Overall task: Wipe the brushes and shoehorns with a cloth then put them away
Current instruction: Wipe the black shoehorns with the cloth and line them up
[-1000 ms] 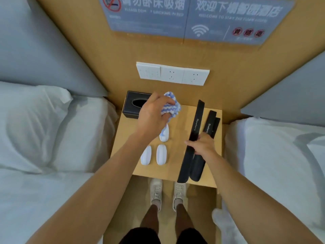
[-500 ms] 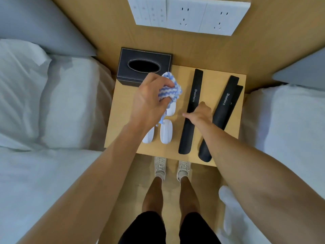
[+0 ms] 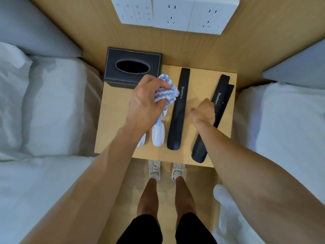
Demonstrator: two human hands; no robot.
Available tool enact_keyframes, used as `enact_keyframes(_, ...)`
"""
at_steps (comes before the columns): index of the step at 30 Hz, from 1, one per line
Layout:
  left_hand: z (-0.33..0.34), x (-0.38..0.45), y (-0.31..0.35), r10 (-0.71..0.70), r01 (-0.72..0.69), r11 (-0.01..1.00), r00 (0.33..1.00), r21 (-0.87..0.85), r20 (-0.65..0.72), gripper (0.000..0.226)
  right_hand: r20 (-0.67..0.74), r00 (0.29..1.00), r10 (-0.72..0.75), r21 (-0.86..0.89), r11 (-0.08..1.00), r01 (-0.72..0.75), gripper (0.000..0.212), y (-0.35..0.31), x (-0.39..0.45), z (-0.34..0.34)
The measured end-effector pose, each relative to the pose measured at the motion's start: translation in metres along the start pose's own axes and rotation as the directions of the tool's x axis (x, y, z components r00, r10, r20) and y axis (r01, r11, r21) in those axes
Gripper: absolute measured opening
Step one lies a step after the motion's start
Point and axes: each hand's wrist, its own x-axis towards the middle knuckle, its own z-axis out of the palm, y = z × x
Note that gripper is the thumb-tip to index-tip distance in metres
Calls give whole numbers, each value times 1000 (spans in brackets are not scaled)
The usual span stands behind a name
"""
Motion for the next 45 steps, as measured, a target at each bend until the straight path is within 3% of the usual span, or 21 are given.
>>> enact_keyframes(3,2,2,6,9,-9,1000,1000,-20,4,24,-76,995,71,-5,997,-72,56,30,3,-14)
enact_keyframes(8,5,1,14,9,-9,1000,1000,-29,5,22,-29,991,128,-73,989,-130,66,55,10,-22)
enact_keyframes(16,3,-6,24,25,-25,1000,1000,-13,13,22,71,974,215,-23,977,-214,45,59,22,-24)
enact_keyframes(22,-6,-13,40,32,-32,999,999,7,12,23,166,948,272,192,934,-302,22,74,15,-42)
enact_keyframes(26,-15,-15,60,67,-67,998,998,12,-10,24,166,958,233,341,898,-277,20,85,3,-63)
enact_keyframes(30,-27,-16,84,109,-109,994,993,-6,-36,24,101,980,172,556,807,-199,19,80,-18,-97)
enact_keyframes(33,-38,-16,105,164,-163,986,985,19,-58,24,46,995,90,688,719,-97,30,70,-41,-131)
enact_keyframes(40,-58,-15,158,225,-225,974,974,4,-26,29,-145,989,9,876,466,125,27,44,-94,-216)
enact_keyframes(45,-82,-12,204,375,-378,925,925,-41,-57,29,-290,948,-133,909,272,316,38,15,-142,-269)
